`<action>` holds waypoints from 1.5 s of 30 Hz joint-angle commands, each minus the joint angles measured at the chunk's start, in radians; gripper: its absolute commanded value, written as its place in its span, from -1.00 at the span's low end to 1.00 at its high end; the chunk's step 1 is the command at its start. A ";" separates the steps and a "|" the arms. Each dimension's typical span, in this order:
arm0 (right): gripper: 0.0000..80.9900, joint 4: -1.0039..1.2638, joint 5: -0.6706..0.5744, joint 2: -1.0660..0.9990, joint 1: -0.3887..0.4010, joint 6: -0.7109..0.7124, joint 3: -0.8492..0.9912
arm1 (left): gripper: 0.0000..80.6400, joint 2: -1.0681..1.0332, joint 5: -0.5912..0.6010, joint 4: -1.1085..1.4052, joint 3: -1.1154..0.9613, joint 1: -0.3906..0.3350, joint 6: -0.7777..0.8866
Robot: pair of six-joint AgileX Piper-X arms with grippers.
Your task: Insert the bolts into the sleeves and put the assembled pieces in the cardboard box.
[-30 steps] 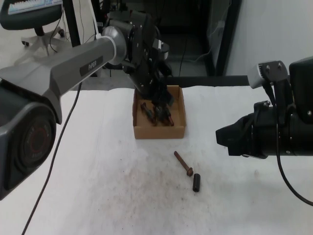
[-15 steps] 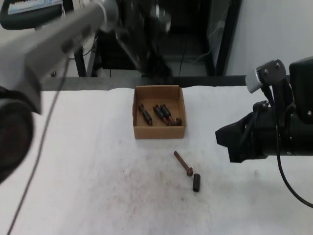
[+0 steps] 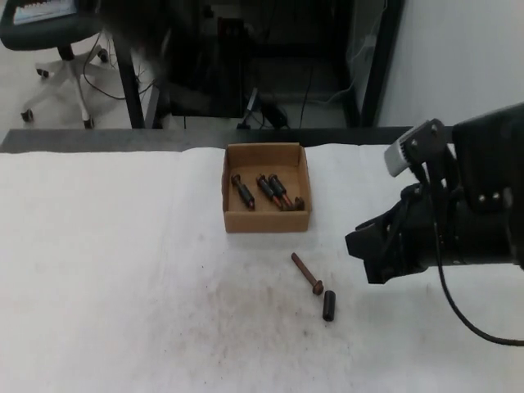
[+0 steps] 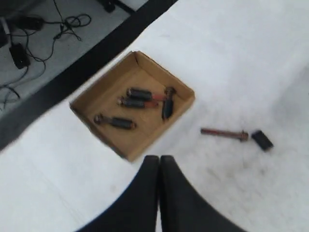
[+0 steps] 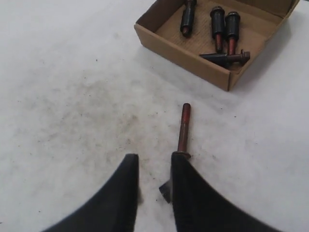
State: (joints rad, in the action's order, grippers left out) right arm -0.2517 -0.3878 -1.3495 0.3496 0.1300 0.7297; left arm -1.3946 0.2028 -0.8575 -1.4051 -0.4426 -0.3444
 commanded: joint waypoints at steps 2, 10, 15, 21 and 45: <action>-0.43 0.020 -0.014 -0.044 0.001 0.010 0.032 | -0.99 0.195 -0.032 0.266 0.421 0.000 0.117; -0.43 -0.156 -0.006 -0.268 0.001 0.187 0.286 | -0.99 0.471 -0.054 0.597 0.894 0.000 0.243; -0.43 -0.338 0.052 -0.393 0.029 0.342 0.456 | -0.99 0.507 -0.054 0.581 0.980 0.000 0.264; -0.43 -0.473 0.121 -0.524 0.119 0.441 0.580 | -0.99 0.507 -0.054 0.579 0.995 0.000 0.266; -0.16 -0.453 0.286 -0.587 0.165 0.553 0.592 | -0.99 0.507 -0.052 0.474 0.994 0.000 0.261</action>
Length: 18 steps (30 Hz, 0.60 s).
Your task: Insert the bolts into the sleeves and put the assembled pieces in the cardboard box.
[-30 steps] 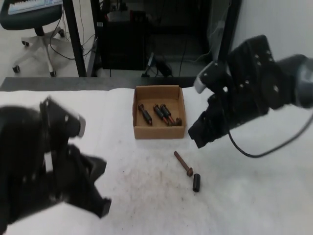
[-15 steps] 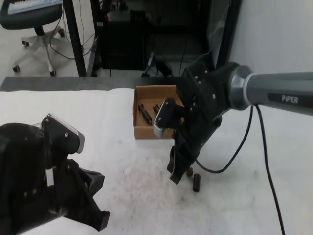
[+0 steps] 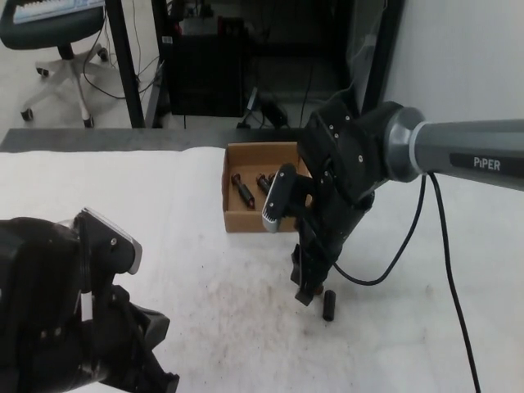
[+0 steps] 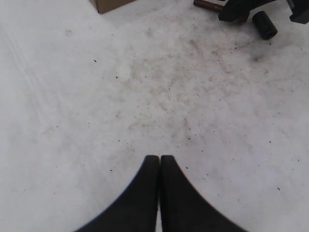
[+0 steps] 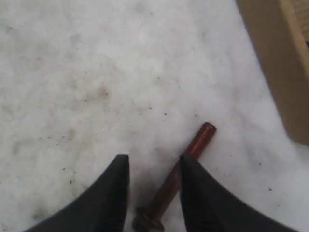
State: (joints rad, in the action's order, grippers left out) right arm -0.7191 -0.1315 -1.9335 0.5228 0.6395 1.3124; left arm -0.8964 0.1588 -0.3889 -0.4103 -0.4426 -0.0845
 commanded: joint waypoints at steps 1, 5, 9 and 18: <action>-0.16 0.020 0.030 -0.004 -0.009 0.044 0.010 | -0.99 0.009 -0.008 0.005 -0.001 0.000 0.001; -0.16 0.026 0.048 -0.023 -0.009 0.044 0.011 | -0.99 0.009 -0.008 0.005 -0.001 0.000 0.001; -0.16 0.015 0.078 -0.048 -0.009 0.055 0.011 | -0.99 0.009 -0.008 0.005 -0.001 0.000 0.001; -0.44 0.030 0.109 -0.072 -0.009 0.099 0.012 | -0.99 0.009 -0.008 0.005 -0.001 0.000 0.001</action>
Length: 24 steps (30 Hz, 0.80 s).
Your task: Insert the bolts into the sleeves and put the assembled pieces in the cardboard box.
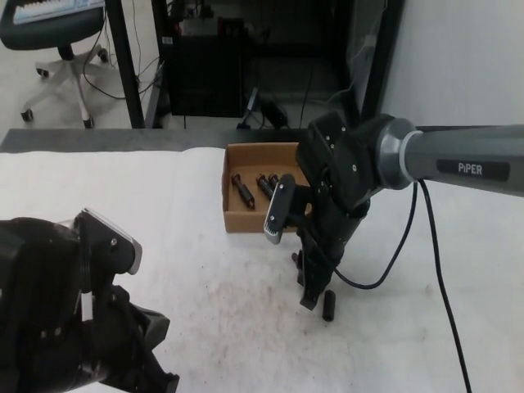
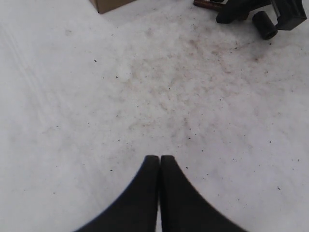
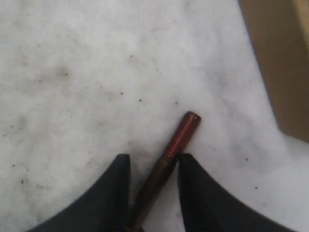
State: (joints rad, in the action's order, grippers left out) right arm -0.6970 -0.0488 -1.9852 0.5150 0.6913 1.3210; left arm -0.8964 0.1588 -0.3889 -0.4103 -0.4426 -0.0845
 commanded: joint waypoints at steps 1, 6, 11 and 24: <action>-0.65 0.007 0.049 -0.020 -0.001 0.064 0.004 | -0.99 0.009 -0.008 0.005 -0.001 0.000 0.001; -0.98 0.002 0.076 -0.020 -0.001 0.131 0.004 | -0.99 0.009 -0.008 0.005 -0.001 0.000 0.001; -0.98 -0.001 0.076 -0.009 0.014 0.184 0.004 | -0.99 0.009 -0.008 0.006 -0.001 0.000 0.001; -0.98 0.027 0.074 0.139 0.211 0.388 0.001 | -0.99 0.009 -0.008 0.049 -0.001 0.000 0.001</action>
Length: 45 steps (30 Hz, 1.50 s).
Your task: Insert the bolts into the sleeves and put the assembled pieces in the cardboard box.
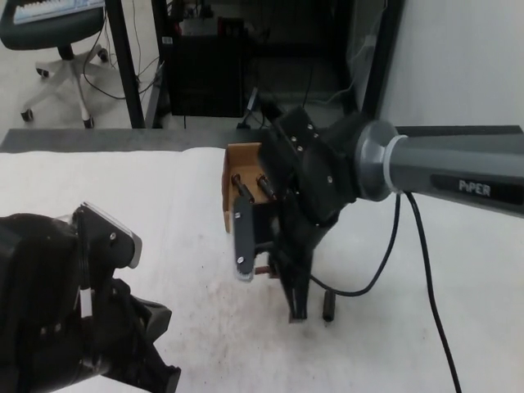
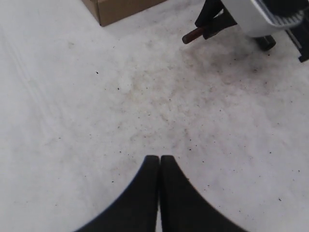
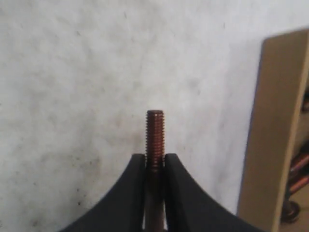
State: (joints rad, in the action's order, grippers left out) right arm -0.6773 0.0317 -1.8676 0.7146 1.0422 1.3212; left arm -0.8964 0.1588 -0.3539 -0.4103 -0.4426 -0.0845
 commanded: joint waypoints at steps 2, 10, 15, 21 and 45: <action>-0.98 0.004 -0.007 0.038 0.040 0.050 0.001 | -0.99 0.009 -0.008 0.014 -0.001 0.000 0.001; -0.98 -0.055 -0.098 0.044 0.106 0.052 -0.013 | -0.99 0.009 -0.008 0.014 -0.001 0.000 -0.022; -0.98 -0.054 -0.097 0.044 0.113 0.058 -0.054 | -0.99 0.009 -0.008 0.014 -0.001 0.000 -0.028; -0.98 -0.052 -0.152 0.044 0.113 0.058 -0.119 | -0.99 0.009 -0.008 0.014 -0.001 0.000 -0.028; -0.04 -0.036 -0.182 0.044 0.113 -0.019 -0.142 | -0.99 0.009 -0.008 0.014 -0.001 0.000 -0.028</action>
State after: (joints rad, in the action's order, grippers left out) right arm -0.7206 -0.1379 -1.8375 0.8273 1.0307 1.1778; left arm -0.8945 0.1577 -0.3508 -0.4103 -0.4426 -0.1115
